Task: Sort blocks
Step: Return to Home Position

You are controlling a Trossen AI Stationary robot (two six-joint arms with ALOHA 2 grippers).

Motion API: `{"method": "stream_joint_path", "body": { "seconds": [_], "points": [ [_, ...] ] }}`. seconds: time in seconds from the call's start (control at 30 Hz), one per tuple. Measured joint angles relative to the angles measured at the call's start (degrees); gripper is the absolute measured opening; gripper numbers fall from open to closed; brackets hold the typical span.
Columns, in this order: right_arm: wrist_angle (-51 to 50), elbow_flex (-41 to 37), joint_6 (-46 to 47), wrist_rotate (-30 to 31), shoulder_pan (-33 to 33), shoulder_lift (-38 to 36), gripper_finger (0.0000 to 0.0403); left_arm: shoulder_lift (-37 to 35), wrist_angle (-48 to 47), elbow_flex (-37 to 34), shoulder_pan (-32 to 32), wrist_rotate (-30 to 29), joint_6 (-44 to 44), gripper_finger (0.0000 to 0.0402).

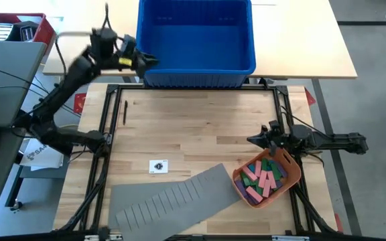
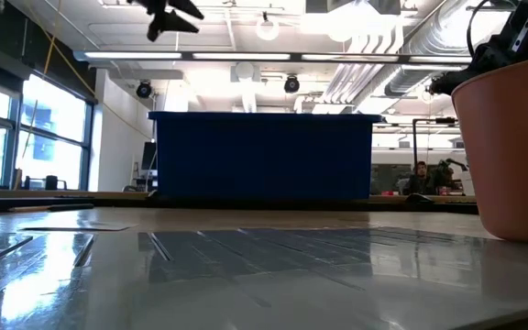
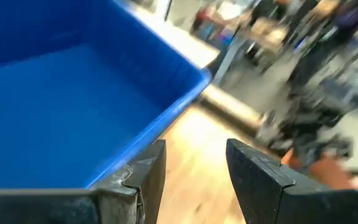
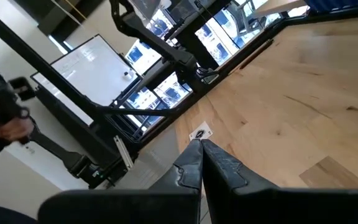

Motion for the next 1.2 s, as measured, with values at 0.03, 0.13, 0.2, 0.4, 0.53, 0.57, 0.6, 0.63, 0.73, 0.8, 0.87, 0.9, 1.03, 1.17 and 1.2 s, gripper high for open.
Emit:
{"method": "stream_joint_path", "body": {
  "seconds": [0.03, 0.13, 0.2, 0.4, 0.53, 0.57, 0.6, 0.63, 0.73, 0.8, 0.87, 0.9, 1.03, 1.17, 1.2],
  "points": [
    [0.0, 0.0, -0.1, 0.0, 0.0, 0.0, 0.0, -1.5, 5.0, -3.6, -1.3, 0.0, -2.5, 0.0159],
    [0.0, 0.0, 0.0, 0.0, 0.0, 0.0, 0.0, -5.6, 20.4, -14.4, -6.1, -0.3, -11.8, 0.0148],
    [0.0, 0.0, -0.1, 0.0, 0.0, 0.0, 0.0, -7.6, 29.1, -20.3, -10.2, -2.9, -17.6, 0.0138],
    [0.0, 0.0, -0.1, 0.0, 0.0, 0.0, 0.0, -11.4, 39.9, -27.8, -22.8, -14.5, -24.5, 0.0107],
    [0.0, 0.0, -0.1, 0.0, 0.0, 0.0, 0.0, -11.1, 39.5, -28.0, -27.7, -15.1, -23.9, 0.0093],
    [0.0, 0.0, -0.1, 0.0, 0.0, 0.0, 0.0, -11.2, 39.6, -28.0, -28.2, -15.1, -22.9, 0.0092],
    [0.0, 0.0, 0.0, 0.0, 0.0, 0.0, 0.0, -11.2, 39.6, -27.9, -28.5, -14.9, -21.9, 0.0091],
    [0.0, 0.0, 0.0, 0.0, 0.0, 0.0, 0.0, -11.4, 39.6, -27.9, -28.5, -14.6, -21.0, 0.009],
    [0.0, 0.0, -0.1, 0.0, 0.0, 0.0, 0.0, -12.2, 41.0, -27.9, -28.1, -14.4, -17.8, 0.009],
    [0.0, 0.0, 0.0, 0.0, 0.0, 0.0, 0.0, -13.0, 42.2, -27.9, -28.2, -14.1, -16.3, 0.009],
    [0.0, 0.0, -0.1, 0.0, 0.0, 0.0, 0.0, -13.9, 42.3, -27.9, -28.2, -13.9, -15.7, 0.009],
    [0.0, 0.0, -0.1, 0.0, 0.0, 0.0, 0.0, -14.3, 42.5, -27.9, -28.2, -14.0, -15.2, 0.009],
    [0.0, 0.0, -0.1, 0.0, 0.0, 0.0, 0.0, -17.7, 45.3, -30.3, -30.2, -18.8, -12.5, 0.009],
    [0.0, 0.0, -0.1, 0.0, 0.0, 0.0, 0.0, -22.6, 54.0, -37.8, -33.7, -21.9, -9.0, 0.009],
    [0.0, 0.0, -0.1, 0.0, 0.0, 0.0, 0.0, -24.1, 57.4, -40.6, -34.7, -22.0, -8.3, 0.009]
  ]
}}
